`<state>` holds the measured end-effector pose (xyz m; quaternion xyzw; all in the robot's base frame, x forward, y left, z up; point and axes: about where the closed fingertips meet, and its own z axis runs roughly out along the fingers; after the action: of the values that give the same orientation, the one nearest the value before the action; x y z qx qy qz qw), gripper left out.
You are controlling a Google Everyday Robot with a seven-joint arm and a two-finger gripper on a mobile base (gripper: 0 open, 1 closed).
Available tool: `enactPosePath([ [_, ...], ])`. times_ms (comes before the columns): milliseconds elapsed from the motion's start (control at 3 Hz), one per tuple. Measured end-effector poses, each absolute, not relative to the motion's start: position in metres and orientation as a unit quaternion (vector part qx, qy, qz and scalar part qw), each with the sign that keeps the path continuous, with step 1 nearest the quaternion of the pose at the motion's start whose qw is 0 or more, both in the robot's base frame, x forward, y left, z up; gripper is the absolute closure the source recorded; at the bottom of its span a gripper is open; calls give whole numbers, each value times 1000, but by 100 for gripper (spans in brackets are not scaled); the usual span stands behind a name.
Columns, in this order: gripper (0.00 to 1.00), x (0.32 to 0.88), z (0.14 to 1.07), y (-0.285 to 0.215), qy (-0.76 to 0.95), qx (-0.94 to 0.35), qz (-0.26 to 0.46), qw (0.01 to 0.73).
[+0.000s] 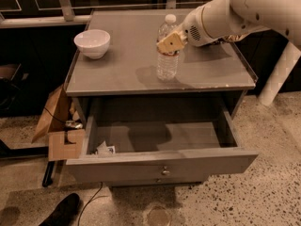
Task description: Pick water bottle from top drawer and place on counter
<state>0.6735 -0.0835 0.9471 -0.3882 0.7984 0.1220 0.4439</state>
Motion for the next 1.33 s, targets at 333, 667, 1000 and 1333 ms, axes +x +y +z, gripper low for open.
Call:
enactPosePath([
  [333, 100, 674, 947, -83, 798, -388, 122, 444],
  [667, 100, 676, 940, -86, 805, -382, 122, 436],
  [1000, 100, 678, 932, -89, 812, -379, 121, 428],
  [1333, 81, 678, 932, -89, 812, -379, 121, 428],
])
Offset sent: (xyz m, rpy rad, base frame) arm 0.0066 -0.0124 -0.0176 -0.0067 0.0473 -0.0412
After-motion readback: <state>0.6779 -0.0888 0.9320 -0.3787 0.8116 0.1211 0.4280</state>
